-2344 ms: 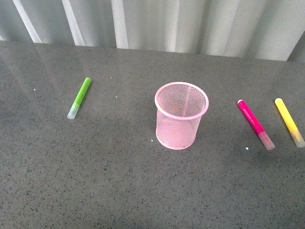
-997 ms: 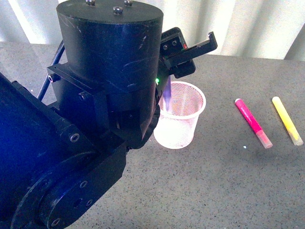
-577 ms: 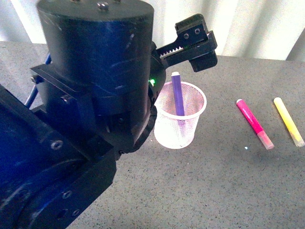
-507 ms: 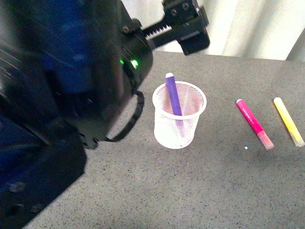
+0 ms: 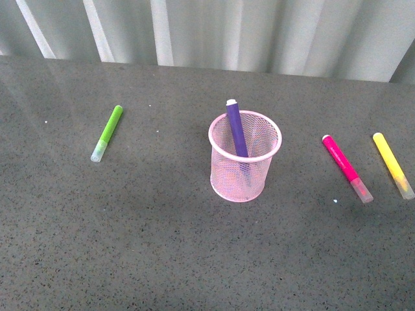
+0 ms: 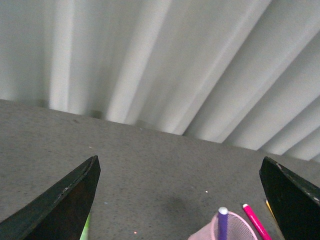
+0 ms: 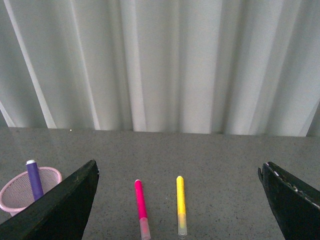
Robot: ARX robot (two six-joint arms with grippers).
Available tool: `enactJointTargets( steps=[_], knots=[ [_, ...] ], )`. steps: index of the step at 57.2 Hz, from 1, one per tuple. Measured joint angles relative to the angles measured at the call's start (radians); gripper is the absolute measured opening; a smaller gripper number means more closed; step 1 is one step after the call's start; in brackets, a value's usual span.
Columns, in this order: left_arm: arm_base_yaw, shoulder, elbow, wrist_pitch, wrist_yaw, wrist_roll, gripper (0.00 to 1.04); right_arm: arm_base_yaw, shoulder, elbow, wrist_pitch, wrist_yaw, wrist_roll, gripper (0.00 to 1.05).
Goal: Insert purple and pink pens into pink cup
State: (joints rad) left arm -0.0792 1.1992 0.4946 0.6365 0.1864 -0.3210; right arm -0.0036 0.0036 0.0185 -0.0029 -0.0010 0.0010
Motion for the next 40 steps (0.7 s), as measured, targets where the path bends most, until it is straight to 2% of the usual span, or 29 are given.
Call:
enactJointTargets(
  steps=[9, 13, 15, 17, 22, 25, 32, 36, 40],
  knots=[
    [0.135, -0.098, -0.067, -0.034, 0.085, 0.008, 0.98, 0.000, 0.000, 0.000, 0.000, 0.000, 0.000, 0.98],
    [0.173, -0.109, -0.096, -0.022, 0.082, 0.030, 0.96, 0.000, 0.000, 0.000, 0.000, 0.000, 0.000, 0.98],
    [0.188, -0.118, -0.132, 0.042, 0.006, 0.085, 0.89, 0.000, 0.000, 0.000, 0.000, 0.000, 0.000, 0.98],
    [0.201, -0.129, -0.163, 0.080, -0.023, 0.126, 0.84, 0.000, 0.000, 0.000, 0.000, 0.000, 0.000, 0.98],
    [0.230, -0.181, -0.238, 0.117, -0.032, 0.224, 0.70, 0.000, 0.000, 0.000, 0.000, 0.000, 0.000, 0.98],
    [0.226, -0.234, -0.290, 0.116, -0.051, 0.269, 0.55, 0.000, 0.000, 0.000, 0.000, 0.000, 0.000, 0.98],
    [0.200, -0.302, -0.337, 0.095, -0.067, 0.296, 0.34, 0.000, 0.000, 0.000, 0.000, 0.000, 0.000, 0.98],
    [0.179, -0.364, -0.370, 0.066, -0.087, 0.303, 0.16, 0.000, 0.000, 0.000, 0.000, 0.000, 0.000, 0.98],
    [0.171, -0.401, -0.386, 0.048, -0.101, 0.304, 0.05, 0.000, 0.000, 0.000, 0.000, 0.000, 0.000, 0.98]
  ],
)
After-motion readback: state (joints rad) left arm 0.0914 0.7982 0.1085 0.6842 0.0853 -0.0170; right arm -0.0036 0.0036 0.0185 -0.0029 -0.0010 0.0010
